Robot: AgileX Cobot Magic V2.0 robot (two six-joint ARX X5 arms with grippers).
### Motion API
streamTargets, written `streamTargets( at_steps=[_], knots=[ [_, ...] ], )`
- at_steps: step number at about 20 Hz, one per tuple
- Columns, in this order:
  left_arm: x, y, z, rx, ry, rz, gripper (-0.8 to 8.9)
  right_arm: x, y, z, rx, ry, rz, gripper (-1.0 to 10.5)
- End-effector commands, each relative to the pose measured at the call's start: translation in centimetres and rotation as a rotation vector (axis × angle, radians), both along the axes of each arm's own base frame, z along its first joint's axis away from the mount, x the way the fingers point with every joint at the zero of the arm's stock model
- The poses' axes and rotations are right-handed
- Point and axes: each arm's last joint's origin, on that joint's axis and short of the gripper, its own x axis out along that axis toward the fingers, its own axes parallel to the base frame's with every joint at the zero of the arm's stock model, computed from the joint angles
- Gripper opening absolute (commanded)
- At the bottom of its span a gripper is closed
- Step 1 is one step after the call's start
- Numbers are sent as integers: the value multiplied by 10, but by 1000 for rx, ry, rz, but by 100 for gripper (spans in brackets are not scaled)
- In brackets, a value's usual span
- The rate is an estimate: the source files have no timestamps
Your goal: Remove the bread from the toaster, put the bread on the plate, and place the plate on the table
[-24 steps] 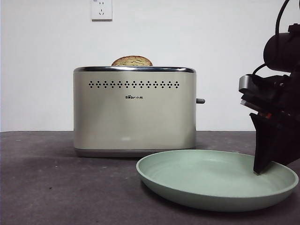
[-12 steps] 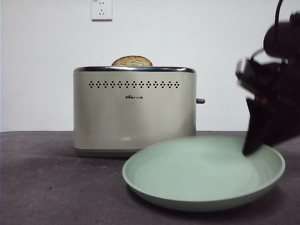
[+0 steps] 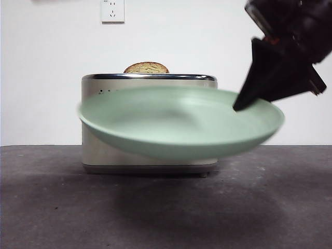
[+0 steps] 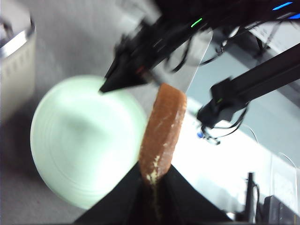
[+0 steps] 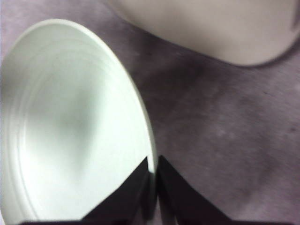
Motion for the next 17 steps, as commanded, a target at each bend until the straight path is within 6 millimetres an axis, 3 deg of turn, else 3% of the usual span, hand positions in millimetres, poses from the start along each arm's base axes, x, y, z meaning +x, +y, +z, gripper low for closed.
streamTargets(
  at_steps=[1,5,13,15,17],
  knots=[
    [13,-8,-24,-11,18,-25,4,-2,8,5,33,4,10,3],
    [31,-17,-71,-25,65,-5,4,-7,19,6,45,0,49,3],
    [63,-40,-117,47,227,-22,5,-13,36,12,96,-32,84,3],
    [68,-45,-126,67,254,-27,77,-13,37,11,88,-32,77,3],
    [71,-47,-131,90,267,-12,246,-13,37,11,86,-31,76,3]
  ],
)
